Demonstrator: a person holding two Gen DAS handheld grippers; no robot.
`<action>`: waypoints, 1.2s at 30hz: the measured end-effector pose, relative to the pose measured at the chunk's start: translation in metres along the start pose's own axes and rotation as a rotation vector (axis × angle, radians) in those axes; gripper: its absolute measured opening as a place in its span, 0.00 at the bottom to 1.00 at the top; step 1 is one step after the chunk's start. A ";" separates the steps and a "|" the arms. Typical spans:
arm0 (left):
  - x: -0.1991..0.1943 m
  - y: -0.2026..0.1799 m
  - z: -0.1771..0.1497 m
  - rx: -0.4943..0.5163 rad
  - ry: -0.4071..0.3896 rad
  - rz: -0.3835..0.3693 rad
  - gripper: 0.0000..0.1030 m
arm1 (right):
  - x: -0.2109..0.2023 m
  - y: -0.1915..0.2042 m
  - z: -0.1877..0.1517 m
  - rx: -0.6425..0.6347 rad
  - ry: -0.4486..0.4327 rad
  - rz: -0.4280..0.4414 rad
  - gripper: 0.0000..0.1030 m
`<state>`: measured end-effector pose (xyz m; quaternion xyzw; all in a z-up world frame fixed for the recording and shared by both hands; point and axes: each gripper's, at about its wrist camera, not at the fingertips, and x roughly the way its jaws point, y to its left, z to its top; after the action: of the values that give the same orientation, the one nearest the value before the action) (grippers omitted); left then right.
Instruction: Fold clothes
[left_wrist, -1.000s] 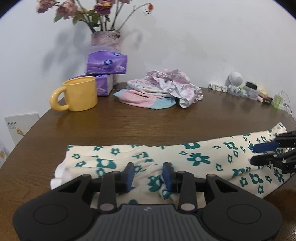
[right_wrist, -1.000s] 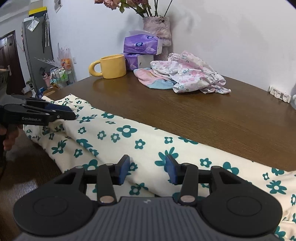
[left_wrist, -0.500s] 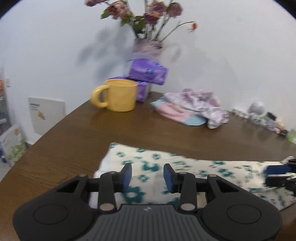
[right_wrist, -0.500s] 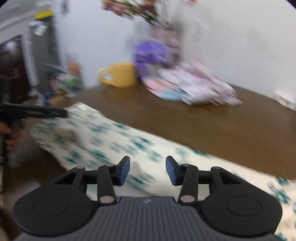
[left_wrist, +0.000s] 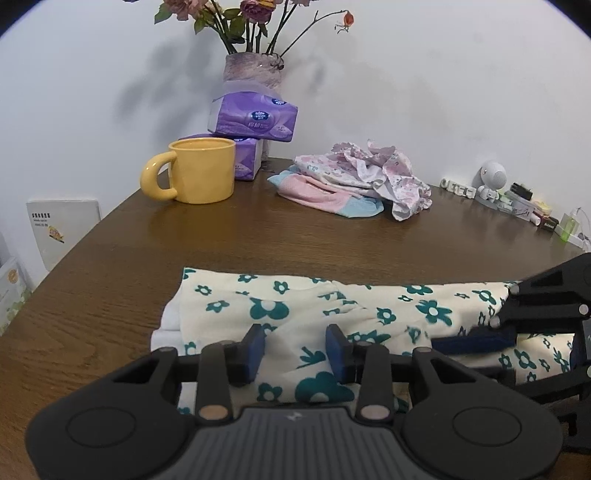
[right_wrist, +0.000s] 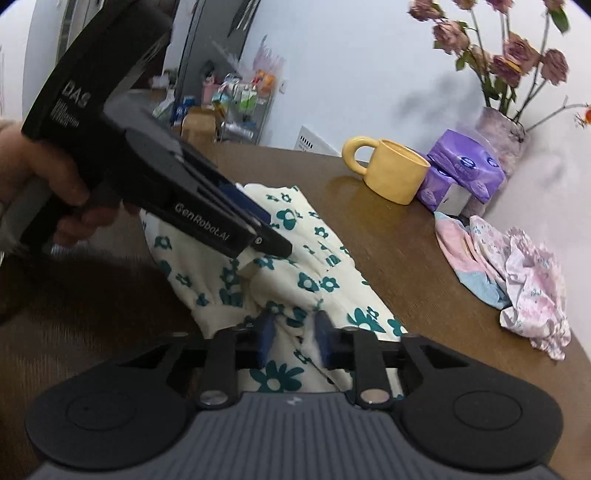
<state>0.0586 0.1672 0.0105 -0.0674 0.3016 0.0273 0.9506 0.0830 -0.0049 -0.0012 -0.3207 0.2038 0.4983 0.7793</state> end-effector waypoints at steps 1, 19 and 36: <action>-0.004 0.001 0.001 0.005 -0.015 0.001 0.33 | -0.002 -0.001 0.000 -0.003 0.008 0.004 0.09; -0.023 -0.061 -0.017 0.625 0.005 -0.139 0.26 | -0.019 -0.025 -0.005 0.302 -0.012 -0.022 0.23; -0.030 -0.045 -0.021 0.724 0.041 0.016 0.20 | -0.010 -0.029 -0.027 0.466 0.003 0.000 0.12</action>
<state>0.0263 0.1190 0.0155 0.2753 0.3113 -0.0750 0.9065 0.1051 -0.0387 -0.0059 -0.1328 0.3143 0.4372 0.8321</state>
